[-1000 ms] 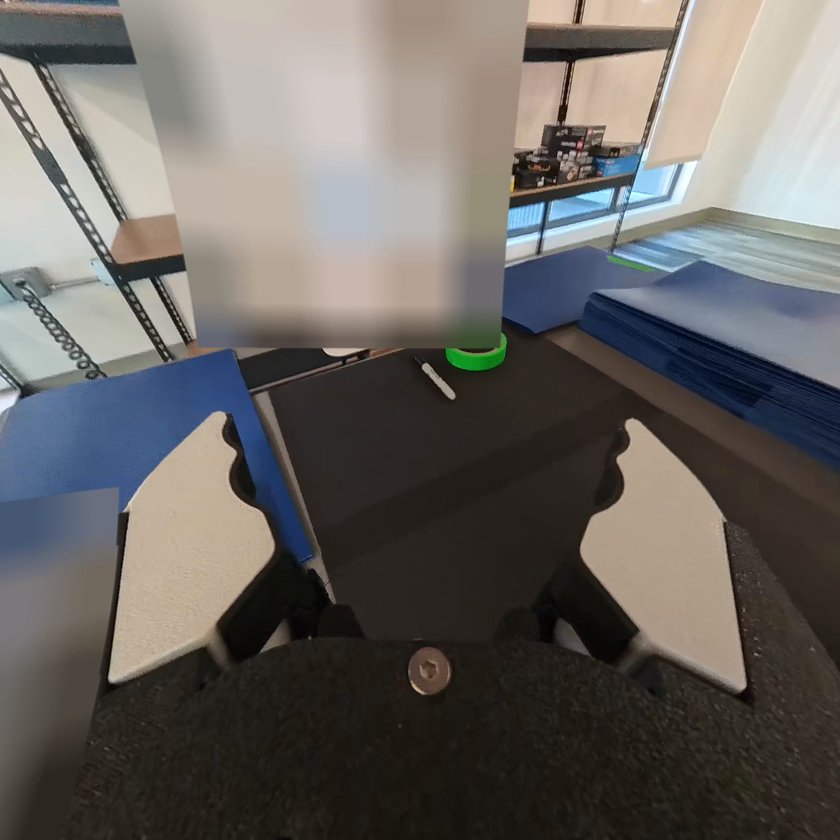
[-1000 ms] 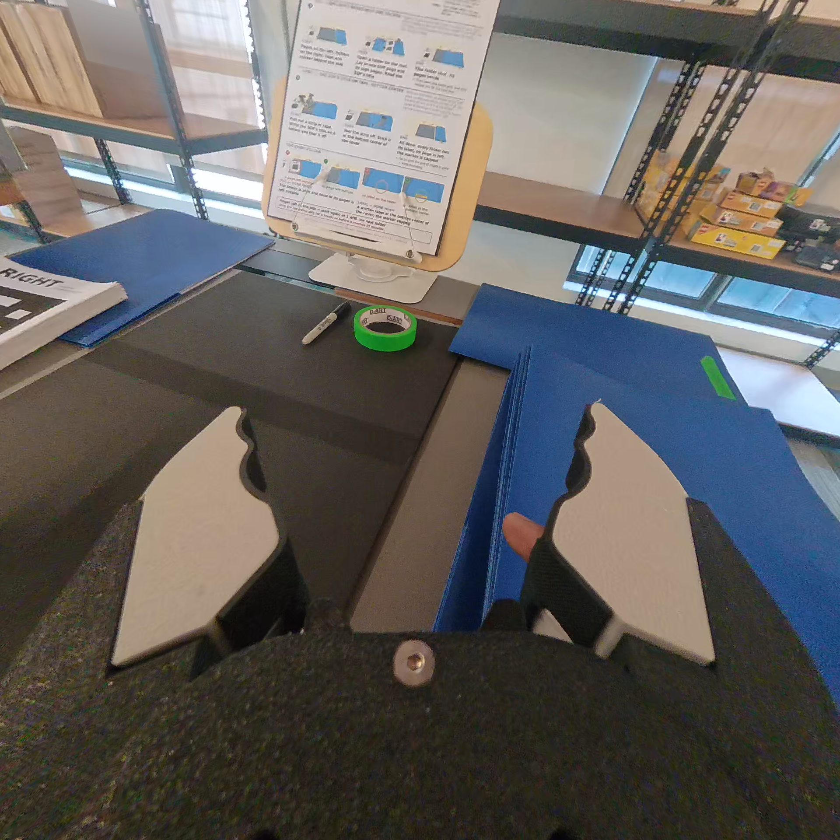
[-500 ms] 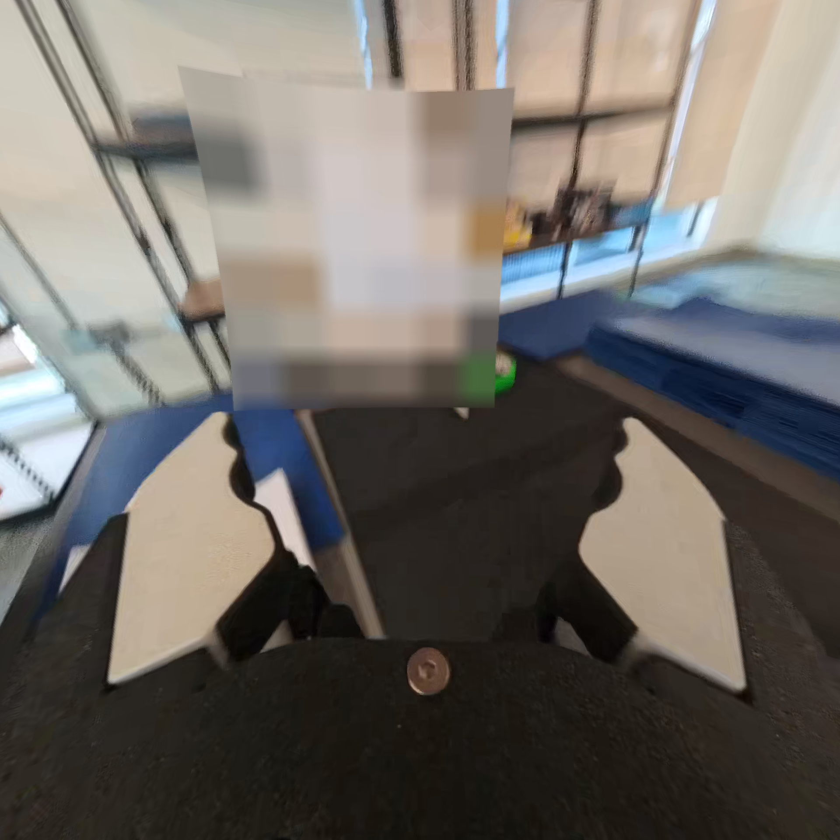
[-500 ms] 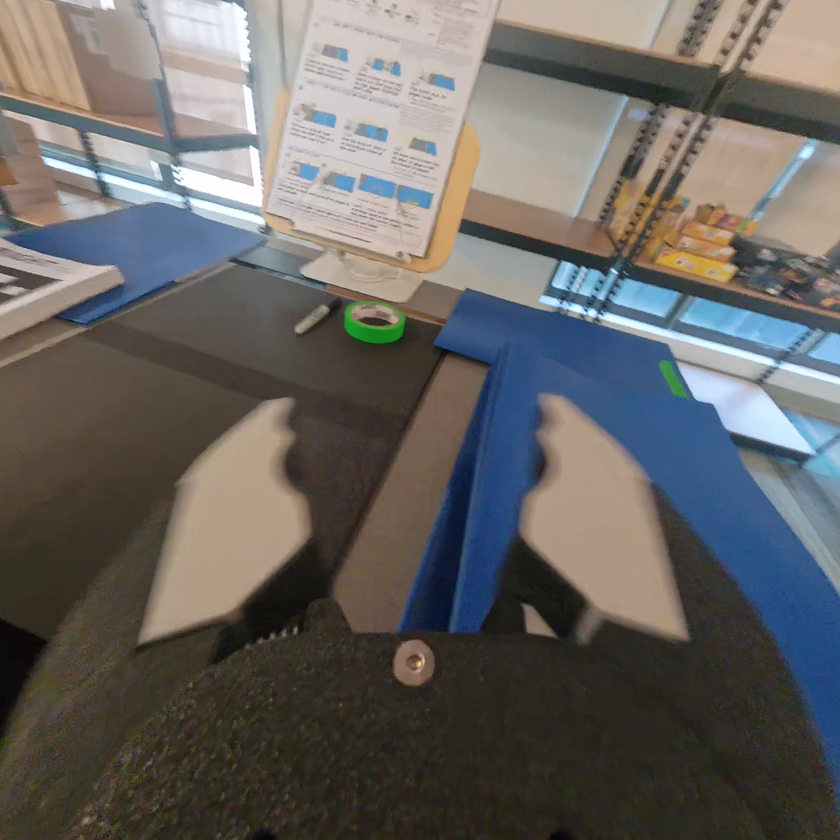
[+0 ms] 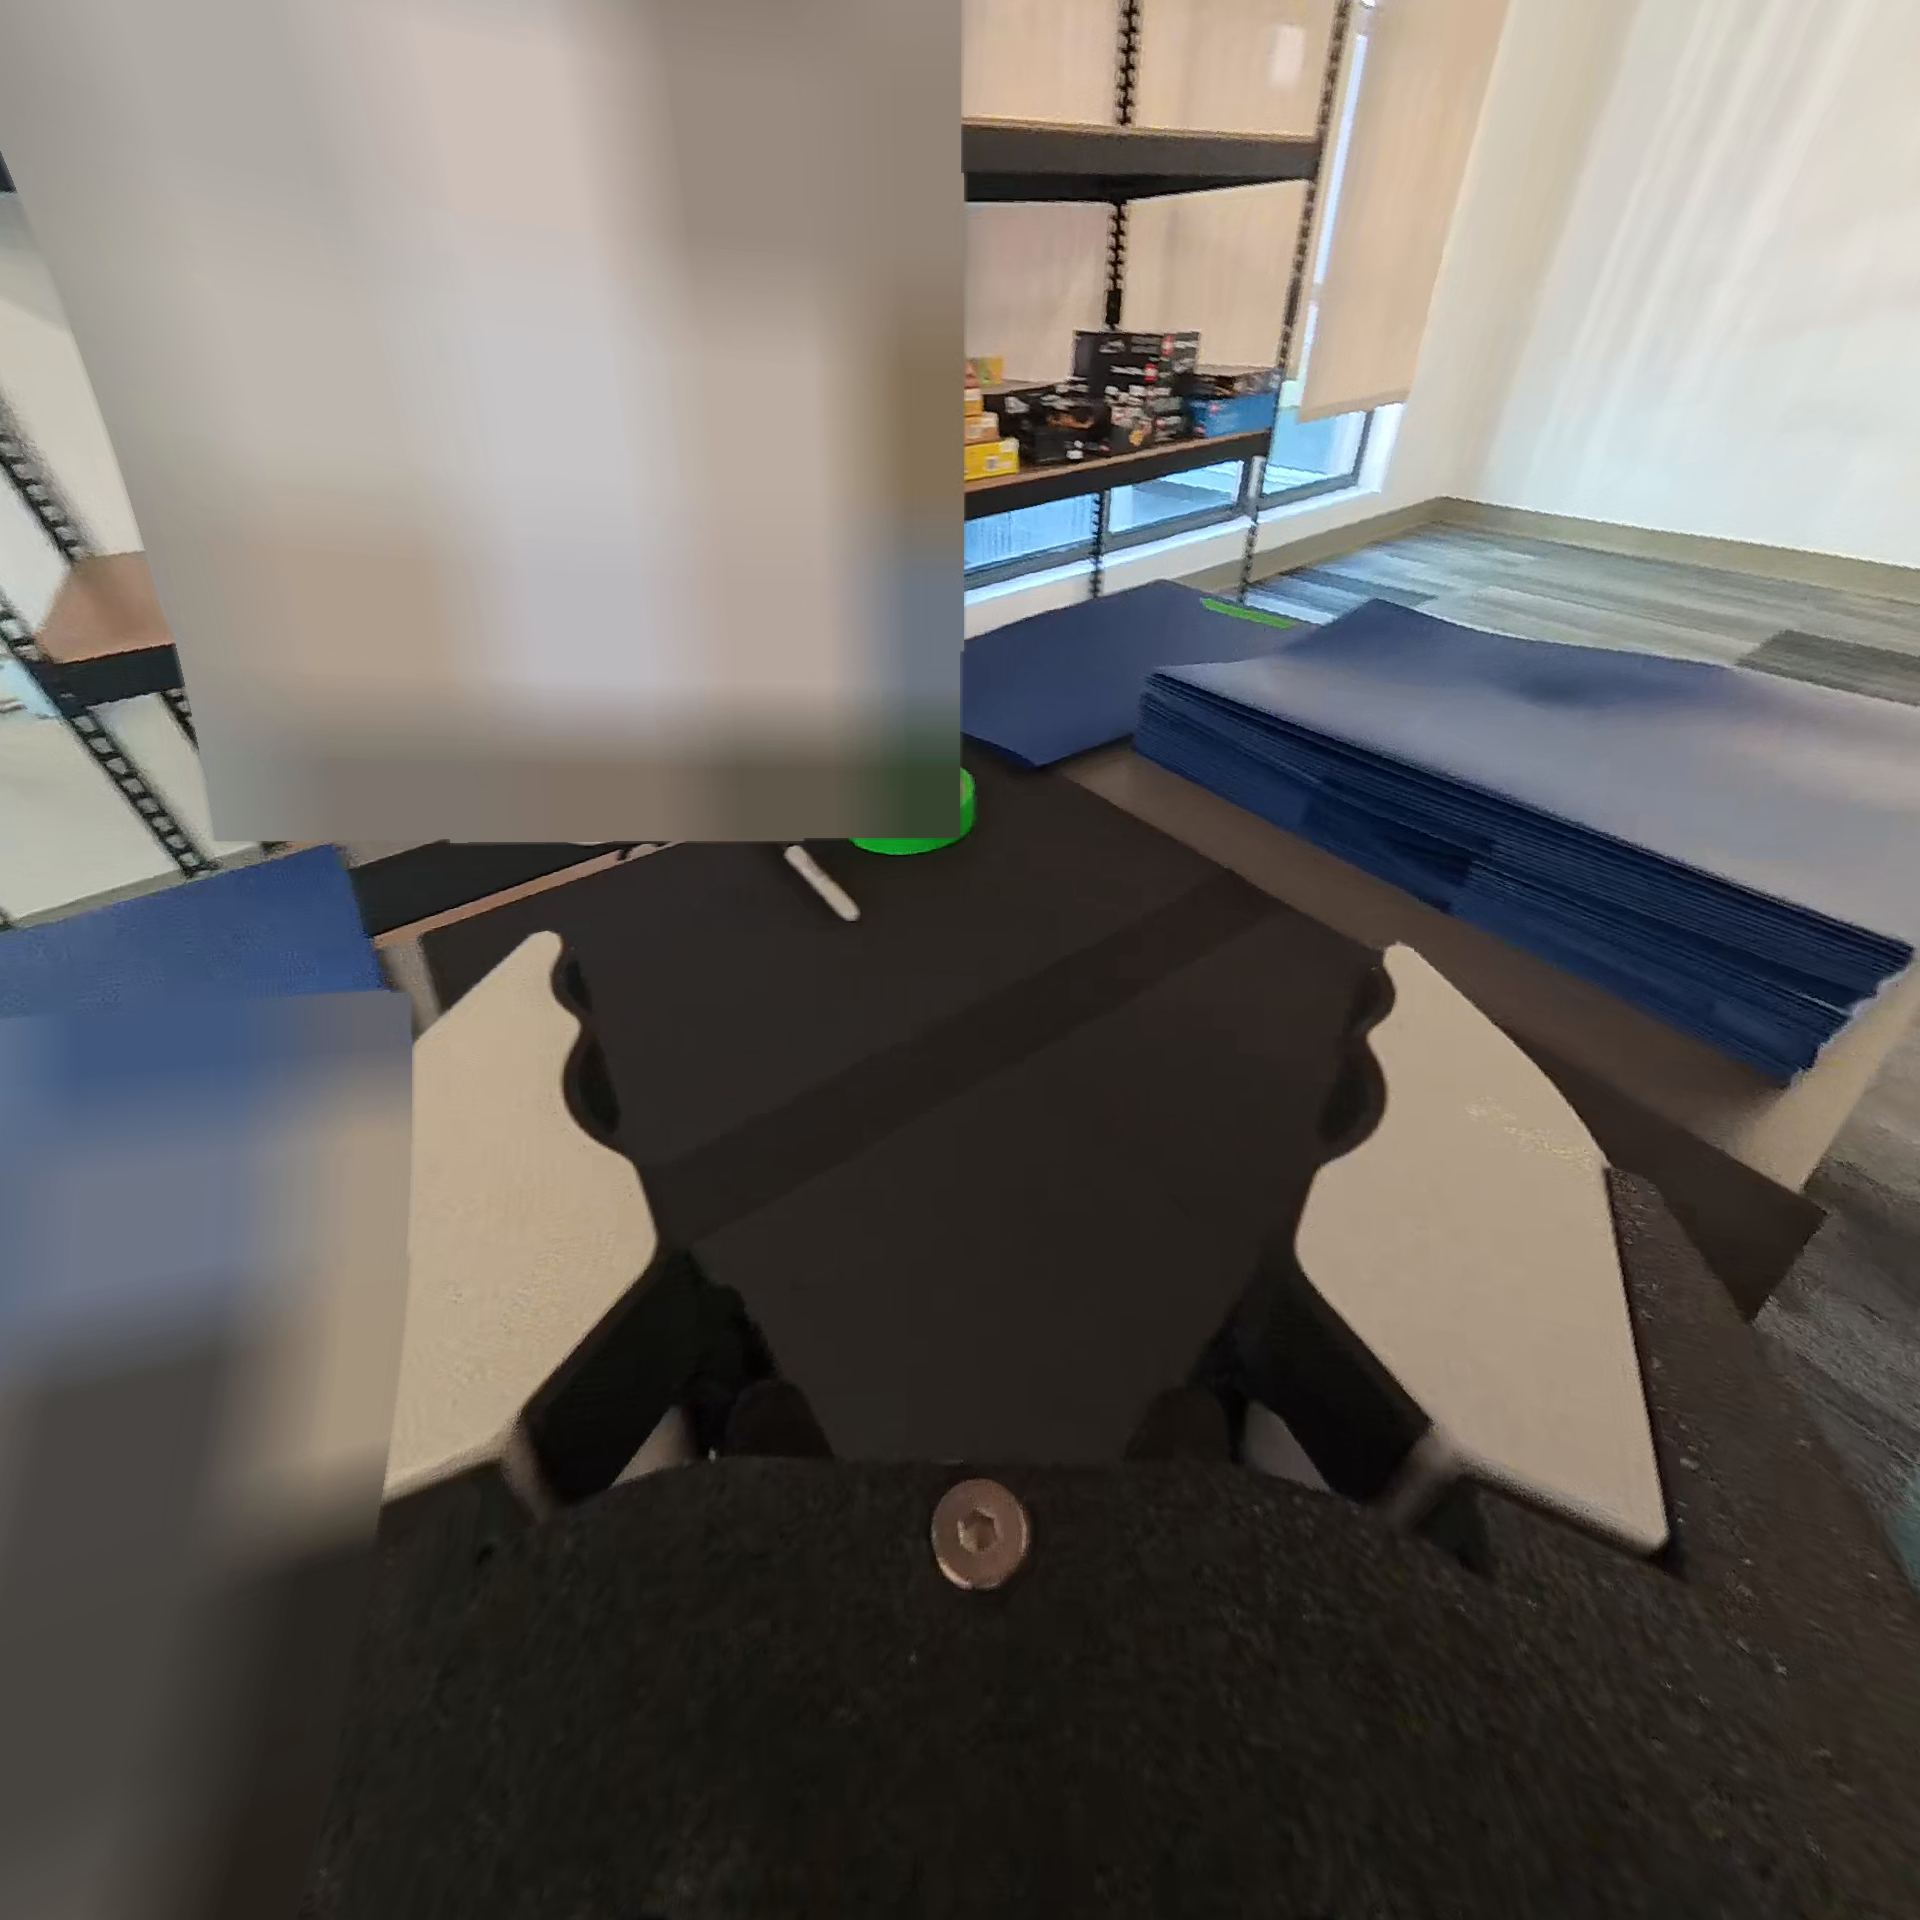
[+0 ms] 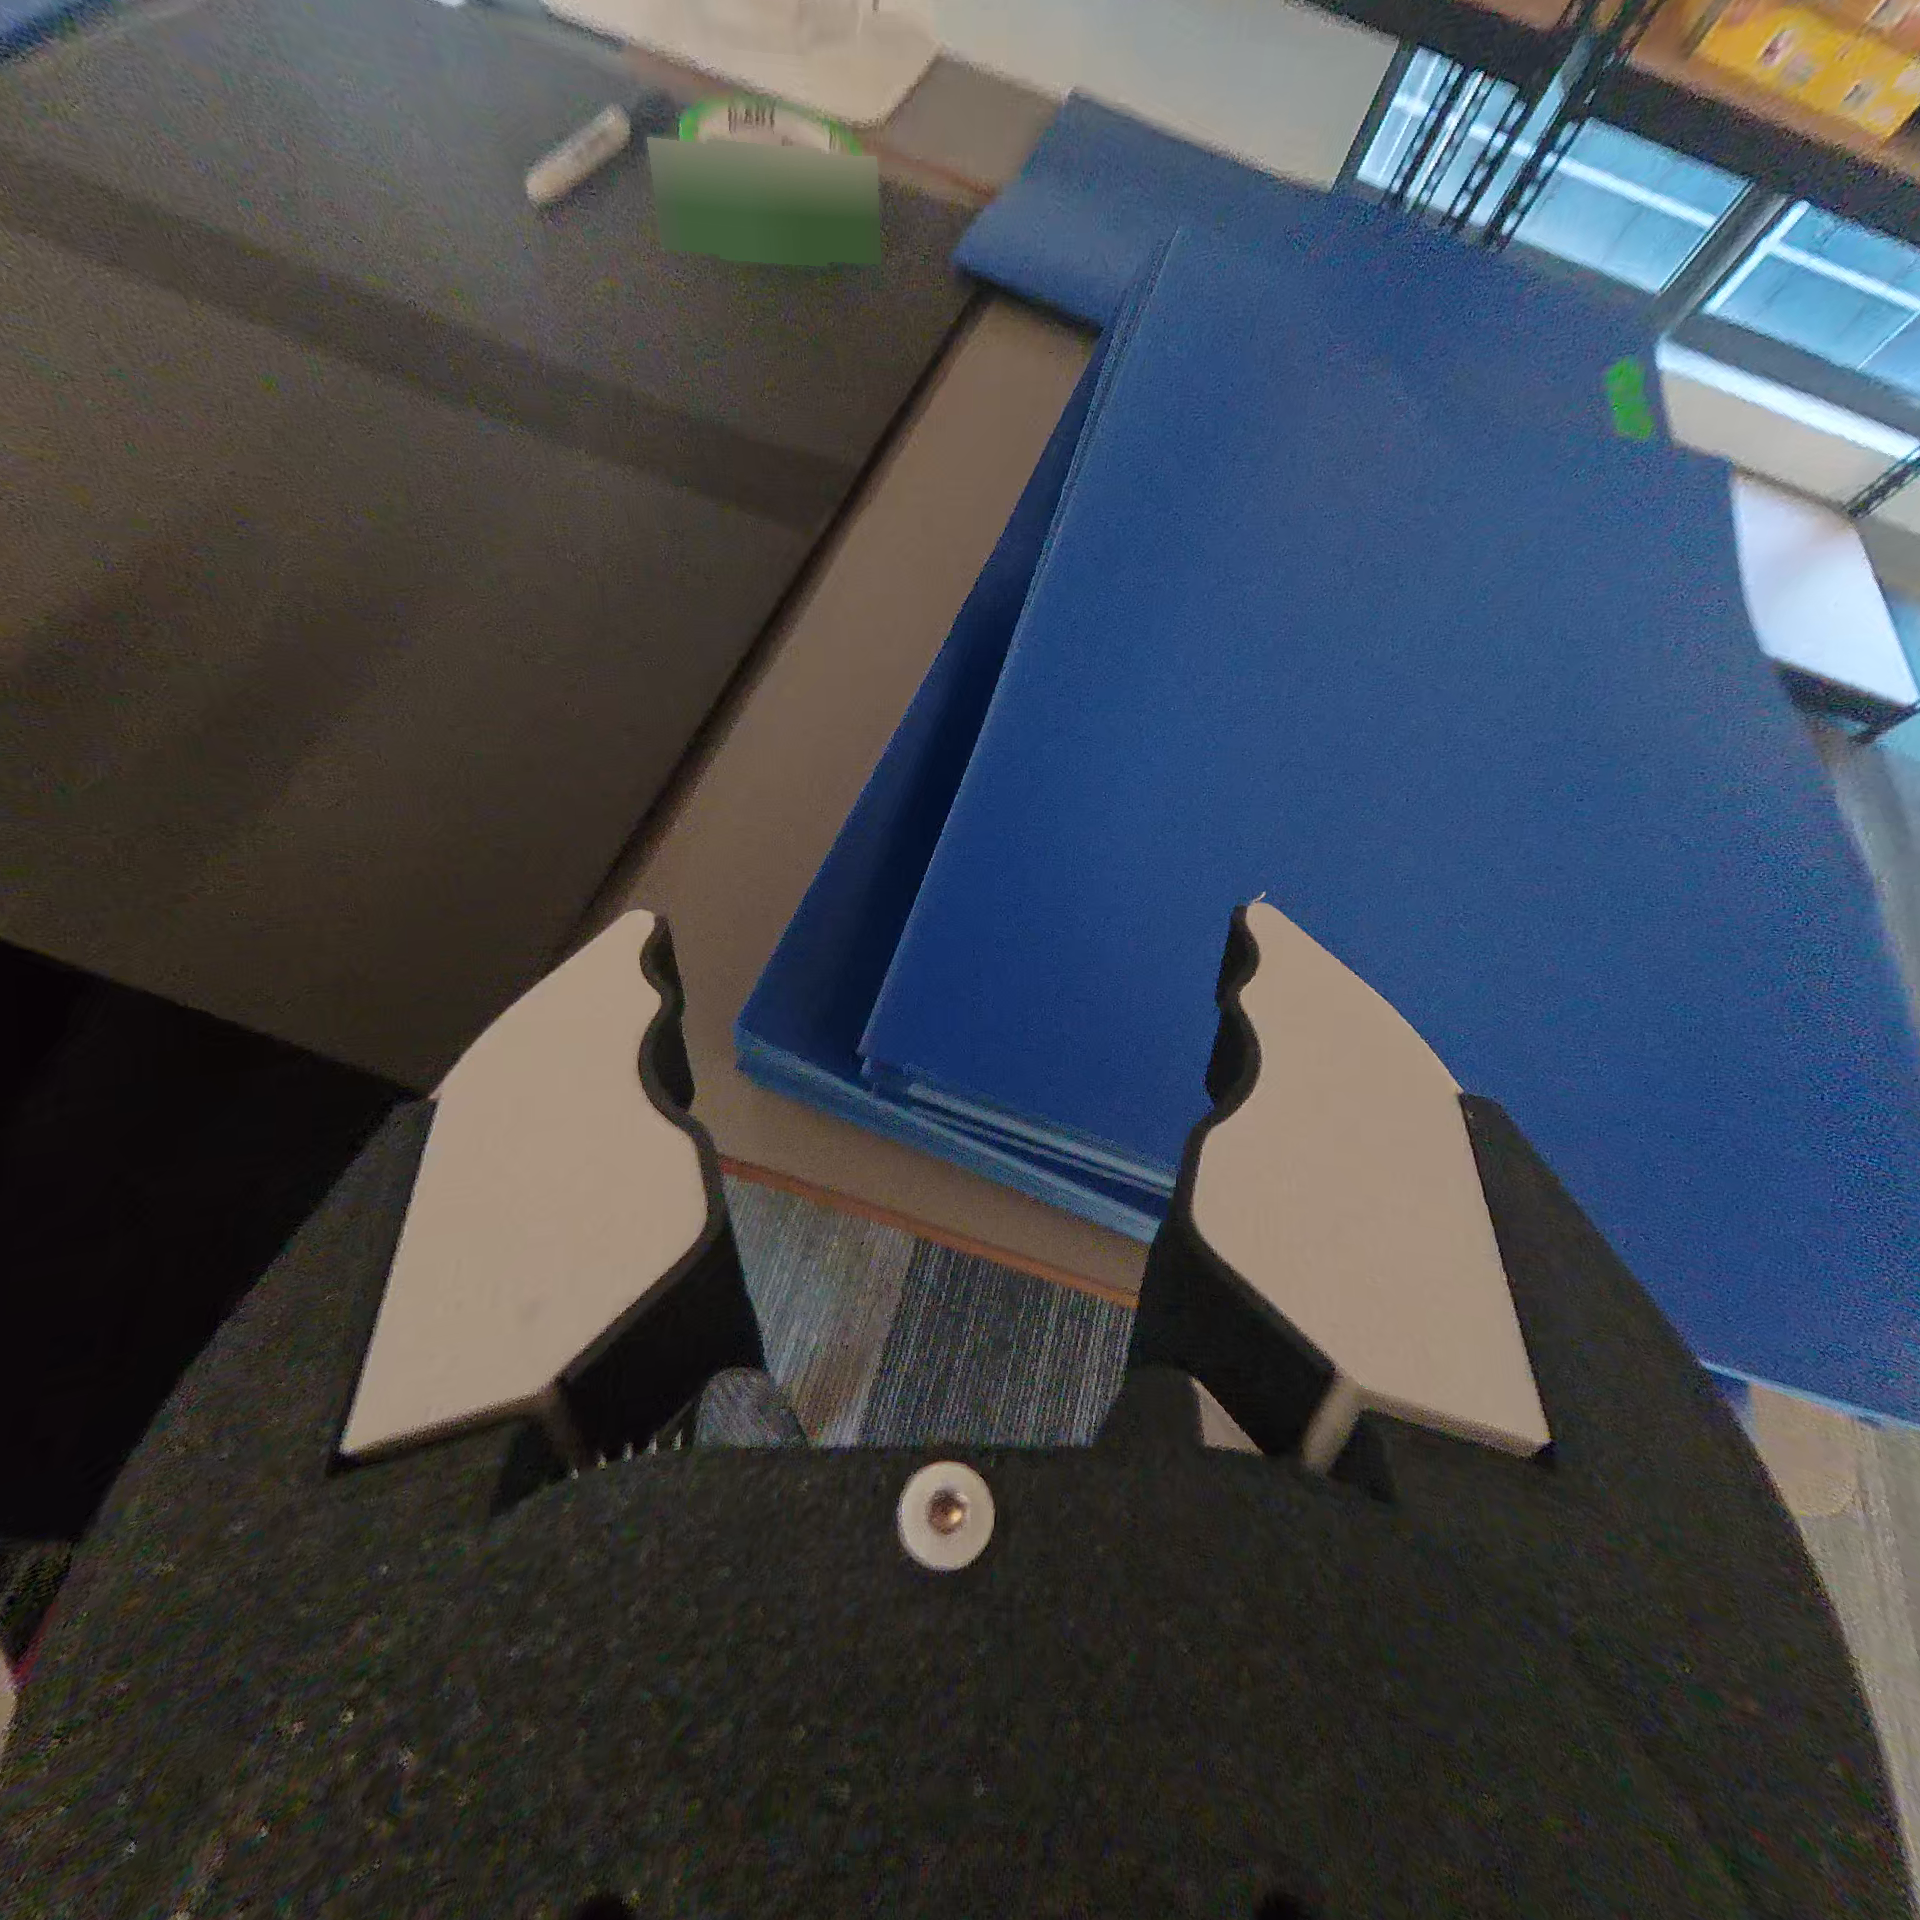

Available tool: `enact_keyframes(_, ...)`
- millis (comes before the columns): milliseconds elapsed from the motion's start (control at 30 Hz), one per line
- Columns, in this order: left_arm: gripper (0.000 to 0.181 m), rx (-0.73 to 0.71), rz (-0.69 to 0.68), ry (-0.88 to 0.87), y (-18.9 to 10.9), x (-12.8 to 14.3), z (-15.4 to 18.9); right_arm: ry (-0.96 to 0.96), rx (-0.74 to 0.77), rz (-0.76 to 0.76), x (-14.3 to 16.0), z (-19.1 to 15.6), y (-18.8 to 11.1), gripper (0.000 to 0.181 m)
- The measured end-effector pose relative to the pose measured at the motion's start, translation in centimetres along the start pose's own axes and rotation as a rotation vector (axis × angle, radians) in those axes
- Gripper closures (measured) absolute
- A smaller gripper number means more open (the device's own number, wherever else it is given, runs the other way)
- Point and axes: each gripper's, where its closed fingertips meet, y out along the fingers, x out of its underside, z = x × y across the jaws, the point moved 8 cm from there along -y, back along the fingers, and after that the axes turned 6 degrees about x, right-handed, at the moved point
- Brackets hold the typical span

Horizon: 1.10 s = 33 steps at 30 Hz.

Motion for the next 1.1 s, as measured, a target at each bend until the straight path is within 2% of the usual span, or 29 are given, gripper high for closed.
enact_keyframes(67,0.049,0.039,0.0,0.012,1.7,0.4,1.3,-0.033,0.046,-0.022,1.2,-0.7,0.8,0.085)
enact_keyframes(200,0.086,0.184,0.098,0.021,4.1,0.8,4.5,-0.126,0.139,-0.001,2.4,-1.8,1.4,0.101)
enact_keyframes(233,0.087,0.2,0.098,0.03,4.5,1.0,5.1,-0.145,0.156,0.001,2.6,-1.8,1.5,0.105)
enact_keyframes(400,0.093,0.263,0.029,0.077,6.1,2.3,6.9,-0.257,0.194,-0.031,3.2,-1.6,1.9,0.128)
enact_keyframes(533,0.094,0.304,-0.01,0.049,6.6,3.2,7.1,-0.314,0.174,-0.089,3.6,-1.8,2.2,0.134)
enact_keyframes(733,0.094,0.341,-0.053,0.056,7.1,4.1,7.3,-0.268,0.098,-0.116,3.8,-1.5,2.6,0.145)
enact_keyframes(933,0.094,0.371,-0.097,0.098,7.5,4.7,7.7,-0.219,0.022,-0.13,3.4,-0.9,2.5,0.148)
enact_keyframes(1100,0.095,0.395,-0.109,0.106,7.8,5.0,8.1,-0.251,0.01,-0.146,3.2,-1.0,2.5,0.157)
